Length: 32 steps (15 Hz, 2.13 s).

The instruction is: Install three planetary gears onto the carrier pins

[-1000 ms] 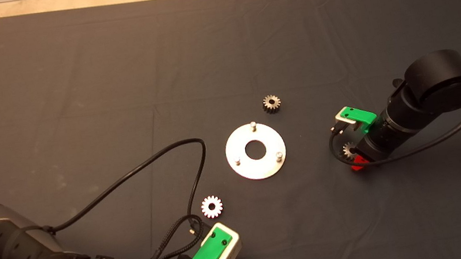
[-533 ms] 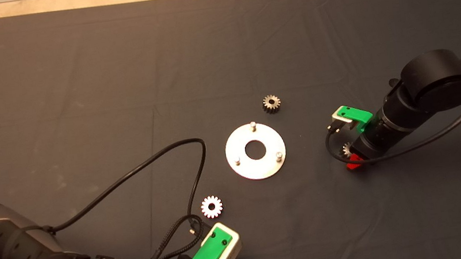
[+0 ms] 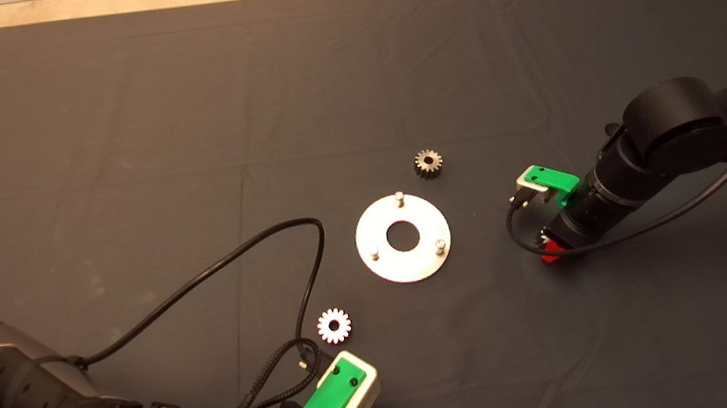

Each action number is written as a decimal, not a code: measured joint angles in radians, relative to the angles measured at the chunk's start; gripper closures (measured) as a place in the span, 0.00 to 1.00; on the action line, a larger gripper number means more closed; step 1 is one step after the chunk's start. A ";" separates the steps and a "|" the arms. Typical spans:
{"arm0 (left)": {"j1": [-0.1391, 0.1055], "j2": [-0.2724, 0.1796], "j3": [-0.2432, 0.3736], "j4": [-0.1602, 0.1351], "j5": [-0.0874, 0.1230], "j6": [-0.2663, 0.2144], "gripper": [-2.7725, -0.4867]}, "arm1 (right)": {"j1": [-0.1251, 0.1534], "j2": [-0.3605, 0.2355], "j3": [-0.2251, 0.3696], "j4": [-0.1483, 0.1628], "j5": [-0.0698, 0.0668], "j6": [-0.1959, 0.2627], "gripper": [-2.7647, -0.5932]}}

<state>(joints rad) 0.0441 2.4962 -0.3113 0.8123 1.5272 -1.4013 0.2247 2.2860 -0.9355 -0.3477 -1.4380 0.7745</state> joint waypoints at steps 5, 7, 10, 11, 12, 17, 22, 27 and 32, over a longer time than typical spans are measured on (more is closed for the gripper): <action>0.000 -0.004 0.000 0.000 0.000 0.000 0.31 | 0.000 0.000 -0.001 -0.003 -0.001 0.000 0.75; 0.000 -0.006 0.000 0.000 0.000 0.000 0.31 | 0.000 0.000 -0.001 -0.003 -0.001 0.000 0.76; 0.000 -0.006 0.000 0.000 0.000 0.000 0.31 | 0.000 0.000 -0.001 -0.003 -0.001 0.000 0.78; 0.000 -0.006 0.000 0.000 0.000 0.000 0.31 | 0.000 0.000 -0.001 -0.003 -0.001 0.000 0.78; 0.000 -0.006 0.000 0.000 0.000 0.000 0.31 | 0.000 0.000 -0.001 -0.003 -0.001 0.000 0.79; 0.000 -0.006 0.000 0.000 0.000 0.000 0.31 | -0.006 0.000 0.015 -0.006 -0.002 0.000 0.82; 0.000 -0.006 0.000 0.000 0.000 0.000 0.31 | -0.019 0.000 0.062 -0.006 -0.001 0.000 0.84; 0.000 -0.009 0.000 0.000 0.000 0.000 0.31 | 0.008 0.001 0.153 -0.006 -0.001 0.005 0.85; 0.000 -0.009 0.000 0.000 0.000 0.000 0.31 | 0.095 0.101 0.198 -0.006 -0.002 0.016 0.85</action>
<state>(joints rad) 0.0440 2.4877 -0.3113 0.8123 1.5272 -1.4009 0.3200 2.3869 -0.7379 -0.3536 -1.4398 0.7906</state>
